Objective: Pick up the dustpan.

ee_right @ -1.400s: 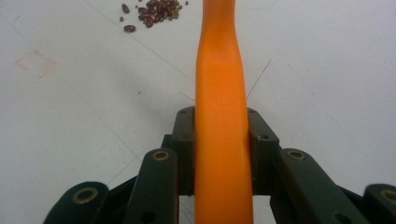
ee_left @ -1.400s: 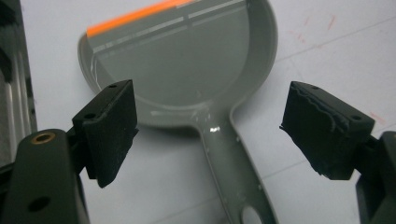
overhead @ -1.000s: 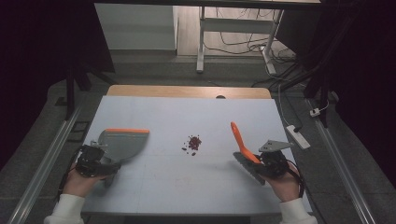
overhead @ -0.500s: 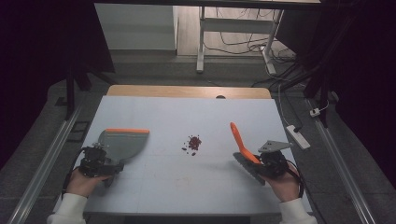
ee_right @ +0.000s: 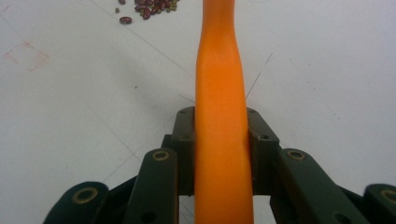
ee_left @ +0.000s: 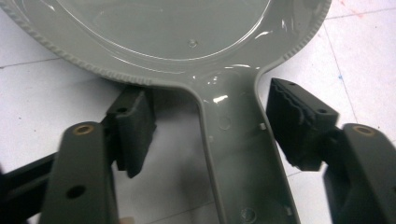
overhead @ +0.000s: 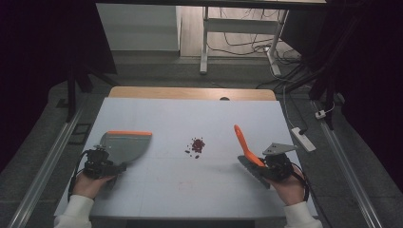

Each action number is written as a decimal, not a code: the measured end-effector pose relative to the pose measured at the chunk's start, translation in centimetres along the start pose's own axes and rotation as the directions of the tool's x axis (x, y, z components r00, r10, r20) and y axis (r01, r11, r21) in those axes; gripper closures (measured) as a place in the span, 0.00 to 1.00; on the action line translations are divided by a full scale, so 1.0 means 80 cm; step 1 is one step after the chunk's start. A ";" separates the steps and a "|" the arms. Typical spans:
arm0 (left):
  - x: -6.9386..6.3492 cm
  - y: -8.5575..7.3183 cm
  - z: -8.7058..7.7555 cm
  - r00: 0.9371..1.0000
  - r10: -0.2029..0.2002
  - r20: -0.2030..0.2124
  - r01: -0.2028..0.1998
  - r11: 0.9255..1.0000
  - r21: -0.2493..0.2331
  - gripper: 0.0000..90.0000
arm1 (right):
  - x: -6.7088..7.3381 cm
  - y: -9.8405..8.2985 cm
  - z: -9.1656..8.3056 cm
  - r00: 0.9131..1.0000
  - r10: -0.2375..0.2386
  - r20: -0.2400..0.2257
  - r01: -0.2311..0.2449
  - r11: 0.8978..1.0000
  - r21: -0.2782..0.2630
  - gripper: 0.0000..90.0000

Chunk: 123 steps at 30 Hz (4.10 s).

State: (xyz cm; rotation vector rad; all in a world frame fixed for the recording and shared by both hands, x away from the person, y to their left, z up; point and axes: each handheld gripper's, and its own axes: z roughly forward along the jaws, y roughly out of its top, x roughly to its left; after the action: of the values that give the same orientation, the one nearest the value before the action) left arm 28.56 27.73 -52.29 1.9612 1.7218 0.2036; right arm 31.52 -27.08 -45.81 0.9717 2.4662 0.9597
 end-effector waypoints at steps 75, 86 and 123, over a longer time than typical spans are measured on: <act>0.003 0.020 -0.039 0.861 0.440 0.254 -0.368 0.885 -0.284 0.69 | -0.005 0.039 -0.004 1.000 0.024 0.012 -0.023 0.992 -0.126 0.78; -0.008 0.016 -0.055 0.803 0.525 0.280 -0.449 0.844 -0.295 0.69 | -0.005 0.062 0.019 1.000 0.025 -0.013 -0.026 0.991 -0.128 0.78; -0.043 0.007 -0.043 0.706 0.626 0.330 -0.611 0.775 -0.164 0.69 | 0.010 0.136 0.089 0.997 -0.022 -0.076 0.010 0.988 -0.152 0.78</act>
State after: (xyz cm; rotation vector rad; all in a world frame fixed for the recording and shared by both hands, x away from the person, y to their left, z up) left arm 26.91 25.36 -48.30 2.3068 0.7636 0.0901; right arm 39.74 -17.25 -43.54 0.8787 2.4167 1.1813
